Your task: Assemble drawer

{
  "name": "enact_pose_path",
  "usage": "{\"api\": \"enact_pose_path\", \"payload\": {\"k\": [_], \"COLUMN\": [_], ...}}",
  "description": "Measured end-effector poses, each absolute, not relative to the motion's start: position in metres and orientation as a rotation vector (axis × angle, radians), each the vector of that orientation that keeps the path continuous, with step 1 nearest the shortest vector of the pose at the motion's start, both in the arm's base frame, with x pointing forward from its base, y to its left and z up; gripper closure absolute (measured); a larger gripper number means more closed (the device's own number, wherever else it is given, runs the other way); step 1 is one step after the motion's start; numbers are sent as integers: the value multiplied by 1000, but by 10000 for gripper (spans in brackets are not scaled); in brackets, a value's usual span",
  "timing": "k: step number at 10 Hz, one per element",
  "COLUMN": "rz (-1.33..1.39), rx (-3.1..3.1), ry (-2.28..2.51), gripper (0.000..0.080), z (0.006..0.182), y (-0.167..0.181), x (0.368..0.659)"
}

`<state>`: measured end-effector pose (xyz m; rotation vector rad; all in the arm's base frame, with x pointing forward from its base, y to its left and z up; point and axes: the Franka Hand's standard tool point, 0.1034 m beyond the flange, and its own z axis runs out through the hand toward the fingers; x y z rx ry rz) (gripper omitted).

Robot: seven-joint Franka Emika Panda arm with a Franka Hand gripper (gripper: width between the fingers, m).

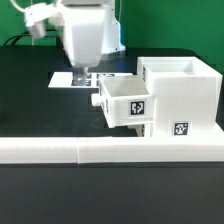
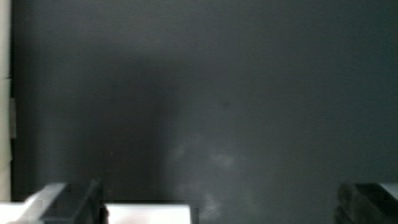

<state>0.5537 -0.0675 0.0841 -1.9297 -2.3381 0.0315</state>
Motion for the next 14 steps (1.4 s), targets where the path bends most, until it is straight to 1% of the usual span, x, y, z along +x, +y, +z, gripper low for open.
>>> {"api": "enact_pose_path", "payload": {"k": [3, 6, 8, 12, 14], "rz": [-46, -39, -36, -35, -21], "rx": [-1867, -1884, -1911, -2008, -2037], "ry": [-2239, -2214, -2180, -2094, -2058], "gripper": [151, 151, 151, 151, 151], "z": [73, 66, 64, 61, 57], "y": [-76, -66, -54, -10, 4], "x": [555, 557, 558, 560, 559]}}
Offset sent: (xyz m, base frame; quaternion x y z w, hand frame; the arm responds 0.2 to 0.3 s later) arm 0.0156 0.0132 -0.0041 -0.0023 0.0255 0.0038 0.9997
